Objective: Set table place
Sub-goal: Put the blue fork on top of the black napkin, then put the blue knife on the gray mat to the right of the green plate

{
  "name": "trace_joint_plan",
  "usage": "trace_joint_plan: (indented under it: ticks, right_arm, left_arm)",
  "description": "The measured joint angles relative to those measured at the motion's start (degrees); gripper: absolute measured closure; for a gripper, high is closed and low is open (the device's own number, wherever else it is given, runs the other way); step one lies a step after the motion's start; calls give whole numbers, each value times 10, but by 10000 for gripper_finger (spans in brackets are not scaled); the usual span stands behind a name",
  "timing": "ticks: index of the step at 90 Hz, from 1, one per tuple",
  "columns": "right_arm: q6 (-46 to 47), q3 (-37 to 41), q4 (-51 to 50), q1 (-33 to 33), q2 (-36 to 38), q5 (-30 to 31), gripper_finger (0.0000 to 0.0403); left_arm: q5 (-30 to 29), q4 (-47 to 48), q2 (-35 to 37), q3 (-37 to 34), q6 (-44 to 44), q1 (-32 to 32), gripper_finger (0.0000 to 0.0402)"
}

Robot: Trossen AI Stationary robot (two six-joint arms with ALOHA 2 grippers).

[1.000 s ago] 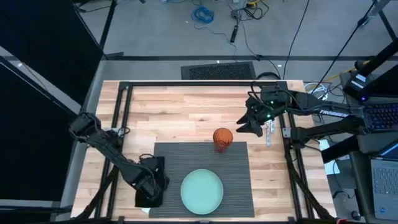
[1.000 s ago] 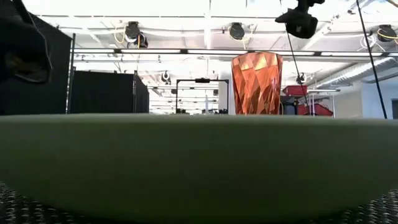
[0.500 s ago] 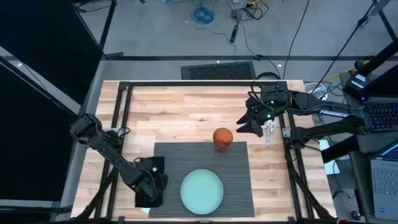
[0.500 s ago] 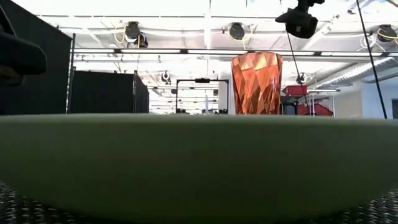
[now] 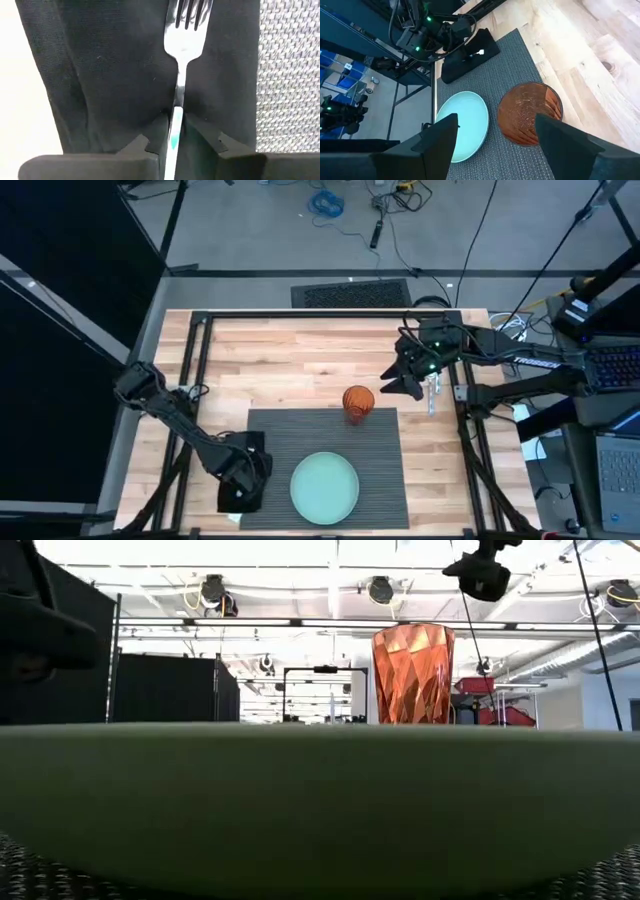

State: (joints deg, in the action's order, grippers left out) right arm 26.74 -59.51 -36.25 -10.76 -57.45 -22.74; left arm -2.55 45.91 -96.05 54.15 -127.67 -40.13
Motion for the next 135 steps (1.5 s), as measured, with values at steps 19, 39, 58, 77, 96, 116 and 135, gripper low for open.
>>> trace_joint_plan:
  ticks: [19, 39, 58, 77, 96, 116, 135]
  right_arm:
    - [0, 0, 0, 0, 0, 0, 149]
    - [-4, 0, 0, 0, 0, 0, 149]
    - [-7, 0, 0, 0, 0, 0, 149]
    - [-9, 0, 0, 0, 0, 0, 149]
    - [-9, 0, 0, 0, 0, 1, 149]
    - [-8, 0, 0, 0, 0, 1, 149]
    - [-6, 0, 1, 0, 0, 3, 149]
  left_arm:
    - [0, 0, 0, 0, 0, 9, 389]
    - [-18, 0, 0, 0, 4, 10, 391]
    - [-26, 0, 0, 0, 10, 9, 367]
    - [-34, 0, 0, 0, 30, 9, 341]
    - [-34, -1, 1, 0, 36, 9, 317]
    - [-42, 12, 28, 6, 56, 9, 308]
    - [-92, 106, 79, 40, 83, 11, 308]
